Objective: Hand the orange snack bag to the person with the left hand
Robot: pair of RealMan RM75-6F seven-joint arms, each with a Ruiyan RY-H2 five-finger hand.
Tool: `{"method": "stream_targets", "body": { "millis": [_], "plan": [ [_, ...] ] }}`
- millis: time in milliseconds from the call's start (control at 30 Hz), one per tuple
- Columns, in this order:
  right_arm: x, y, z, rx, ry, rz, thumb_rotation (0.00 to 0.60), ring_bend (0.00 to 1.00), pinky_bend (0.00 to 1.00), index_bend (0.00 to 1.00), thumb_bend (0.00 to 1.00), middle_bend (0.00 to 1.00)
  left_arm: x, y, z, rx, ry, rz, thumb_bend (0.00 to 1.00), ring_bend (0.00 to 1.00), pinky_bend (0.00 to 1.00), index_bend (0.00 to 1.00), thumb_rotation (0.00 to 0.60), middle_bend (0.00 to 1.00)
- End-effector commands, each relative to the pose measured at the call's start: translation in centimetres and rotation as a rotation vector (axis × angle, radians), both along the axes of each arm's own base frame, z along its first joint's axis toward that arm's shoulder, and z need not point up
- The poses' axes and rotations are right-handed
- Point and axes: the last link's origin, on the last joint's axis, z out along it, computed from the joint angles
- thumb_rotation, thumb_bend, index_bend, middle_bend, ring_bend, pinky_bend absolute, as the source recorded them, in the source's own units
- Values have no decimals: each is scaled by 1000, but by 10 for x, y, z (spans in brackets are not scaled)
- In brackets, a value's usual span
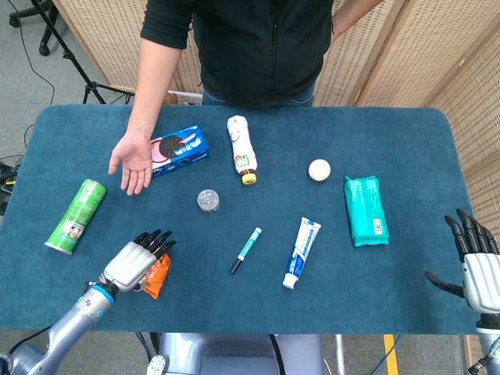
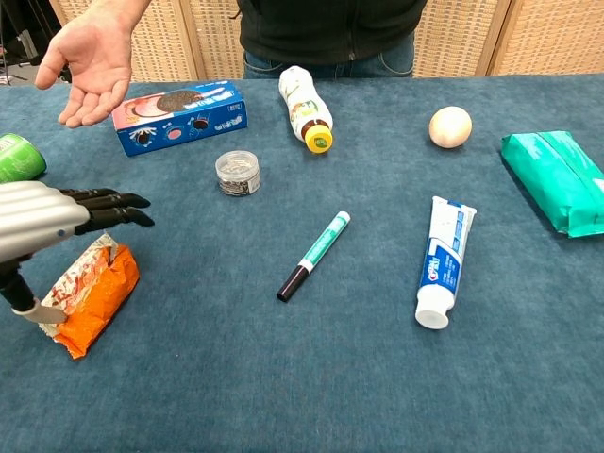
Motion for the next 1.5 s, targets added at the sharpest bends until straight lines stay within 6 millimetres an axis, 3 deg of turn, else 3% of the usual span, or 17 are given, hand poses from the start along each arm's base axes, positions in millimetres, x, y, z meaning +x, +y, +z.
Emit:
{"method": "stream_targets", "body": {
  "millis": [33, 167, 267, 367, 500, 667, 767, 933, 1100, 1233, 1333, 1400, 1467, 1500],
  "plan": [
    [0, 0, 0, 2, -2, -2, 600, 0, 102, 2, 0, 0, 5, 5, -16, -14, 15, 13, 43, 107, 352, 299, 600, 154],
    [2, 1, -2, 11, -6, 9, 600, 0, 102, 1, 0, 0, 9, 6, -26, -10, 10, -11, 240, 371, 573, 609, 600, 462],
    [3, 1, -3, 14, -2, 15, 600, 0, 102, 1, 0, 0, 9, 6, -27, 3, 14, -23, 358, 435, 616, 700, 600, 541],
    [2, 1, -3, 15, -3, 9, 600, 0, 102, 1, 0, 0, 8, 6, -21, 34, 0, -27, 435, 442, 620, 713, 600, 551],
    [2, 1, -3, 13, -3, 3, 600, 0, 102, 1, 0, 0, 9, 9, -4, 77, -31, -37, 457, 442, 620, 713, 600, 551],
    [1, 1, -3, 18, -1, -2, 600, 0, 102, 2, 0, 0, 24, 22, 42, 199, -115, -86, 456, 442, 620, 716, 600, 552],
    [1, 1, -4, 24, 3, -6, 600, 0, 102, 1, 0, 0, 35, 39, 79, 301, -167, -107, 453, 442, 620, 717, 600, 552],
    [1, 0, -6, 27, 6, -10, 600, 0, 102, 2, 0, 0, 50, 72, 123, 444, -196, -138, 431, 442, 620, 717, 600, 552],
    [1, 0, -9, 38, 14, -12, 600, 0, 102, 1, 0, 0, 59, 108, 134, 500, -180, -135, 422, 447, 620, 719, 600, 558],
    [1, -1, -10, 40, 18, -17, 600, 0, 102, 2, 0, 0, 60, 133, 129, 546, -146, -124, 399, 451, 620, 720, 600, 558],
    [-2, -4, -10, 42, 21, -33, 600, 0, 102, 2, 0, 0, 55, 157, 115, 556, -124, -62, 355, 445, 621, 713, 600, 510],
    [-3, -5, -11, 44, 20, -39, 600, 0, 102, 2, 0, 0, 53, 163, 106, 532, -128, -22, 305, 367, 577, 617, 600, 381],
    [-4, -5, -11, 43, 23, -42, 600, 0, 102, 2, 0, 0, 50, 166, 103, 524, -114, 9, 182, 134, 394, 362, 600, 132],
    [-4, -5, -11, 43, 25, -43, 600, 0, 102, 2, 0, 0, 49, 168, 101, 524, -110, 26, 136, 69, 321, 276, 600, 68]
  ]
}}
